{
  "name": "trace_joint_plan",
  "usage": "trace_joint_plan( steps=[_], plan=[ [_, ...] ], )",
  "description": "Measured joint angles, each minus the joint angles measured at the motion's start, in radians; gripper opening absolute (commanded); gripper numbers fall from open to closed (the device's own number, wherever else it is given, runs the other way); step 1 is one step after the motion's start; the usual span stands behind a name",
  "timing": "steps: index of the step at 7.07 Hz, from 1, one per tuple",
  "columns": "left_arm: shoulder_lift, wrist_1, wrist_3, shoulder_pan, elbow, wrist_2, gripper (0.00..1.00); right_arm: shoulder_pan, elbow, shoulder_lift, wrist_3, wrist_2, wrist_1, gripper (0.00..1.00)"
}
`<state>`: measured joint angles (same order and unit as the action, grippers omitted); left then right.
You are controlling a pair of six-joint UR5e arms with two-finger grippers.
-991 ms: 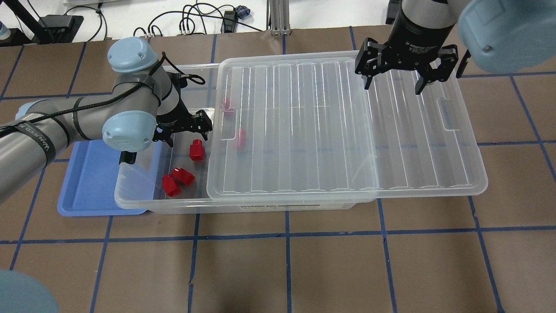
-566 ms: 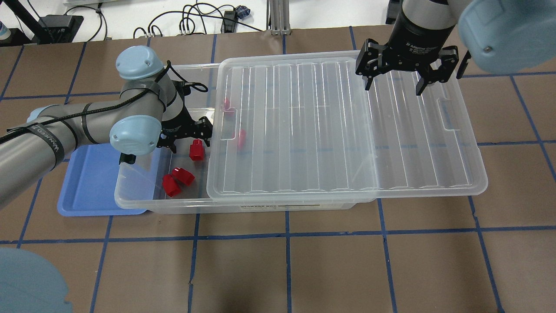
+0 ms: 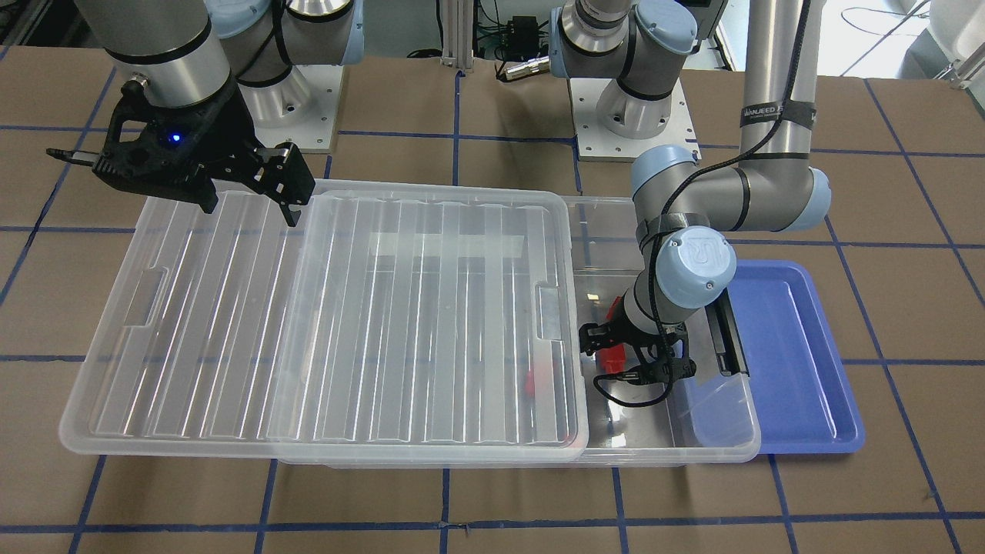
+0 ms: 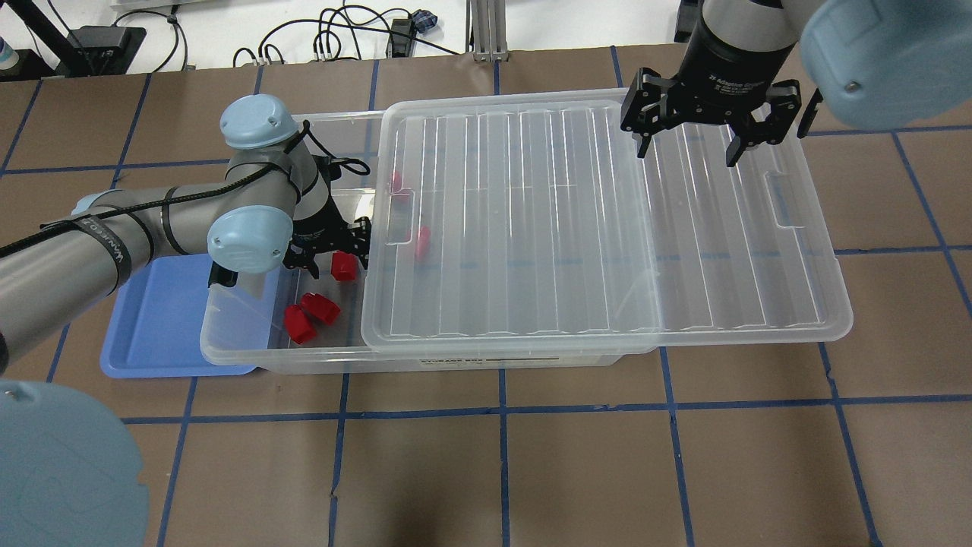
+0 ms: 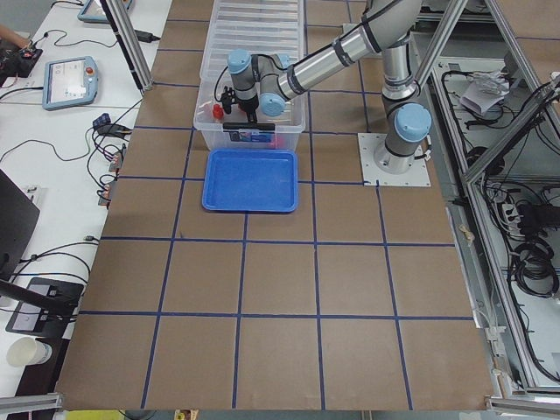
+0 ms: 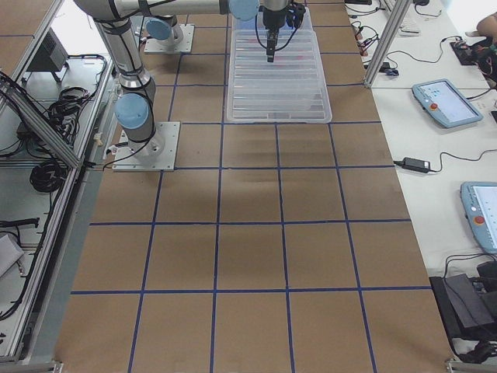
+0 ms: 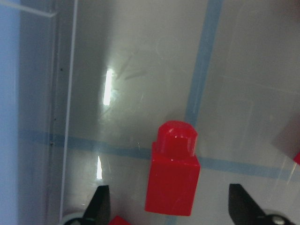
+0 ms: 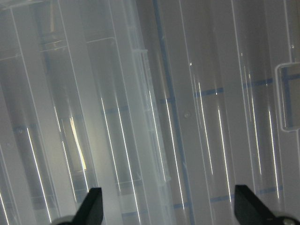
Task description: Place red block in blue tray from box
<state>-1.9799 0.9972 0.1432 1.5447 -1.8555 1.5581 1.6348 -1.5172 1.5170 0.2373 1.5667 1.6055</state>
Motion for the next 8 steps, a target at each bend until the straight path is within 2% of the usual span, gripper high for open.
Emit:
trace_joint_plan(
  steps=[1, 3, 5, 8],
  plan=[
    [-0.003, -0.001, -0.004, 0.000, -0.001, 0.000, 0.15, 0.001, 0.000, 0.000, 0.000, 0.000, 0.000, 1.00],
    [0.003, -0.003, -0.008, 0.001, 0.005, 0.001, 0.14, 0.002, 0.000, 0.002, 0.000, 0.000, 0.001, 1.00],
    [0.042, 0.054, -0.001, 0.006, 0.083, 0.003, 0.14, 0.001, -0.001, 0.003, 0.000, 0.001, 0.000, 1.00],
    [0.126, 0.401, -0.001, 0.009, 0.343, 0.008, 0.15, -0.026, -0.004, 0.001, -0.017, 0.003, 0.001, 1.00]
  ],
)
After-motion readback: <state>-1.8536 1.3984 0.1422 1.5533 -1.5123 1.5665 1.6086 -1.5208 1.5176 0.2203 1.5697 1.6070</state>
